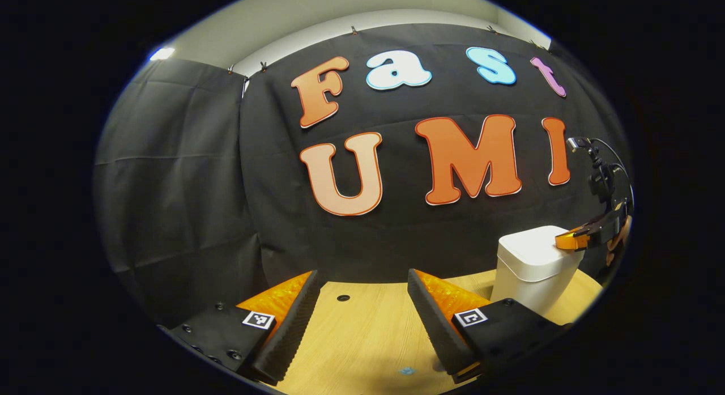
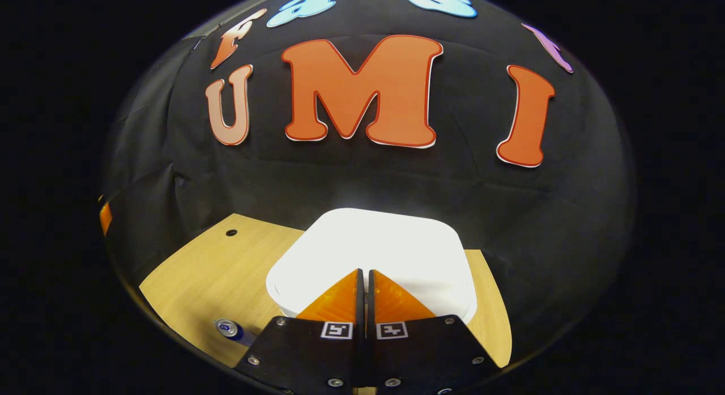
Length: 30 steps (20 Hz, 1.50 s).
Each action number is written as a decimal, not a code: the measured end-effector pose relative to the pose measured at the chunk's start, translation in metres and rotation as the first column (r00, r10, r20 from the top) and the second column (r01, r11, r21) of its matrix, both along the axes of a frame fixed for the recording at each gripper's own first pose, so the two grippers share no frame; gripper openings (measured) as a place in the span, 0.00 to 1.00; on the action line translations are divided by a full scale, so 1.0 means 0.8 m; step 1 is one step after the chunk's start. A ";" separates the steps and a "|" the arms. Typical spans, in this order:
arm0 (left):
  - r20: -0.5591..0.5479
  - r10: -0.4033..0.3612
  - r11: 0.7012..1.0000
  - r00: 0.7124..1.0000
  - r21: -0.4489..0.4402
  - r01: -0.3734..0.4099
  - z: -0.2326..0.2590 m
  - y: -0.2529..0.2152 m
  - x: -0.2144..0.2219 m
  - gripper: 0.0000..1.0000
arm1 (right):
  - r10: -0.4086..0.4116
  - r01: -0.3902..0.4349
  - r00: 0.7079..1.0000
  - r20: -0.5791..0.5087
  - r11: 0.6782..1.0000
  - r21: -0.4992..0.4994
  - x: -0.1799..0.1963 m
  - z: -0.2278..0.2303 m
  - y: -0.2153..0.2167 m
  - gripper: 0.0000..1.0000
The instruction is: Press the lid of the desktop garbage bin to open it, pick up the crumpled paper on the desktop and throw it into the bin, then pick up the pop can on the desktop and drop it into the bin, and finally close the garbage bin lid.
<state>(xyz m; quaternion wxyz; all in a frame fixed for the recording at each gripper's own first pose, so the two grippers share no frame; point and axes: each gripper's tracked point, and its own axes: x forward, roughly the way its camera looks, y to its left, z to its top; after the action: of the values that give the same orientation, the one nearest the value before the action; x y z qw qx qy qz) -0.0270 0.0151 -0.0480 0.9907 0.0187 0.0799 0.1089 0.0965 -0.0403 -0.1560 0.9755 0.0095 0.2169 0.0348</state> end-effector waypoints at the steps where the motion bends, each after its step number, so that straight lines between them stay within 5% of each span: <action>1: -0.002 0.001 1.000 1.000 0.001 -0.001 0.001 -0.003 0.001 0.99 | -0.012 0.012 1.000 0.000 1.000 0.022 0.001 0.000 -0.001 0.01; 15: -0.026 -0.026 1.000 0.999 0.007 0.026 -0.009 -0.030 -0.004 0.99 | 0.042 -0.045 0.993 0.108 0.999 0.028 -0.001 0.039 0.008 0.01; 23: -0.018 -0.115 0.993 0.993 -0.031 0.114 -0.018 -0.012 0.041 0.99 | -0.012 0.002 0.965 0.262 0.999 0.037 -0.007 0.114 0.022 0.01; 30: -0.060 -0.218 0.971 0.974 -0.111 0.211 -0.050 -0.018 0.070 0.96 | -0.052 0.044 0.964 0.259 0.998 0.034 -0.028 0.115 0.038 0.01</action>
<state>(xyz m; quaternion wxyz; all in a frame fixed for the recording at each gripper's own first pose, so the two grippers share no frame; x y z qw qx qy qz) 0.0288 0.0003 -0.0877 0.9928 -0.0202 0.1183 -0.0037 0.0745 -0.0100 -0.0641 0.9959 0.0238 0.0864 0.0152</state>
